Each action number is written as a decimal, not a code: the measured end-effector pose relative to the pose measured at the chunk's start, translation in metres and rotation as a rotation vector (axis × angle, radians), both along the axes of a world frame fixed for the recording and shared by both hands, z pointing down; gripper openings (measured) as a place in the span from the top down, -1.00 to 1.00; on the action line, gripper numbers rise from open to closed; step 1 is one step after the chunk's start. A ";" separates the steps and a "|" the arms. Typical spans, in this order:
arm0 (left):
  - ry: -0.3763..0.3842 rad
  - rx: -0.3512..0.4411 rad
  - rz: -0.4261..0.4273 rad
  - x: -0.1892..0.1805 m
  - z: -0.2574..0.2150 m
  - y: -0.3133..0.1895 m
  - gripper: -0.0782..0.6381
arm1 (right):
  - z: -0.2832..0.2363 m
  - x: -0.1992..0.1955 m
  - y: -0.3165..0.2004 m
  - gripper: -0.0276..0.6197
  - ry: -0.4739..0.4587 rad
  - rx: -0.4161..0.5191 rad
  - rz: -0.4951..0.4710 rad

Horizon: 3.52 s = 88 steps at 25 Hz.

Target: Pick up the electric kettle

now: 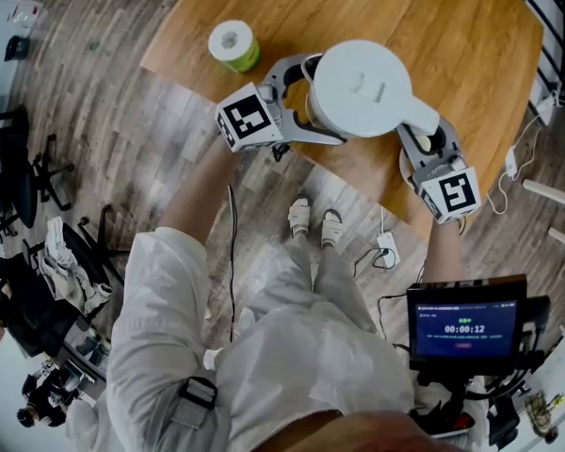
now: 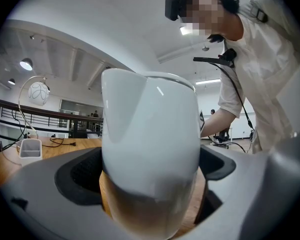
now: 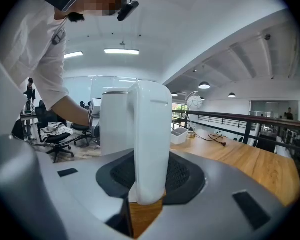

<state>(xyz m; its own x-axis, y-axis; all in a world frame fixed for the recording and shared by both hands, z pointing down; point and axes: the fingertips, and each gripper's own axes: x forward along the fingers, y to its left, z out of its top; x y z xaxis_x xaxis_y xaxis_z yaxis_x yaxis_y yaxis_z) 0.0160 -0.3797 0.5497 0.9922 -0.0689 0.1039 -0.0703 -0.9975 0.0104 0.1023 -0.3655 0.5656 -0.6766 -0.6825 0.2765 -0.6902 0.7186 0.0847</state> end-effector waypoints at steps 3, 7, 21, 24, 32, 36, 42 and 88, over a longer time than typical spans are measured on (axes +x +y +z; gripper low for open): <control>0.000 0.004 -0.001 0.000 0.000 0.001 -0.85 | 0.000 0.000 0.001 0.55 0.000 -0.001 0.000; 0.007 0.001 -0.006 0.001 0.000 0.002 -0.85 | 0.000 0.001 0.002 0.55 -0.003 -0.003 0.006; 0.008 -0.021 -0.019 0.000 -0.009 -0.004 -0.85 | -0.007 -0.001 -0.006 0.55 -0.003 -0.015 0.027; 0.019 -0.012 -0.020 0.002 -0.018 -0.008 -0.85 | -0.017 0.003 -0.010 0.55 -0.006 0.000 0.026; 0.046 0.041 -0.020 0.011 -0.077 -0.011 -0.85 | -0.071 0.011 -0.013 0.55 -0.029 0.056 0.040; 0.040 0.051 -0.007 0.020 -0.102 -0.006 -0.85 | -0.096 0.020 -0.008 0.55 -0.041 0.069 0.052; 0.048 0.064 0.006 0.032 -0.140 0.015 -0.85 | -0.132 0.033 0.014 0.56 -0.066 0.094 0.072; 0.053 0.099 0.025 0.091 -0.188 0.095 -0.84 | -0.181 0.092 0.095 0.56 -0.100 0.161 0.099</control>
<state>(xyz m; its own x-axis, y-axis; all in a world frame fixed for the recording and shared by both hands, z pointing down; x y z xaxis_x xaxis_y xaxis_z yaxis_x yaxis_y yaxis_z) 0.1072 -0.2845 0.3619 0.9977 -0.0514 0.0450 -0.0474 -0.9953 -0.0849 0.1948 -0.2709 0.3848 -0.6226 -0.7770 0.0932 -0.7676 0.6295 0.1203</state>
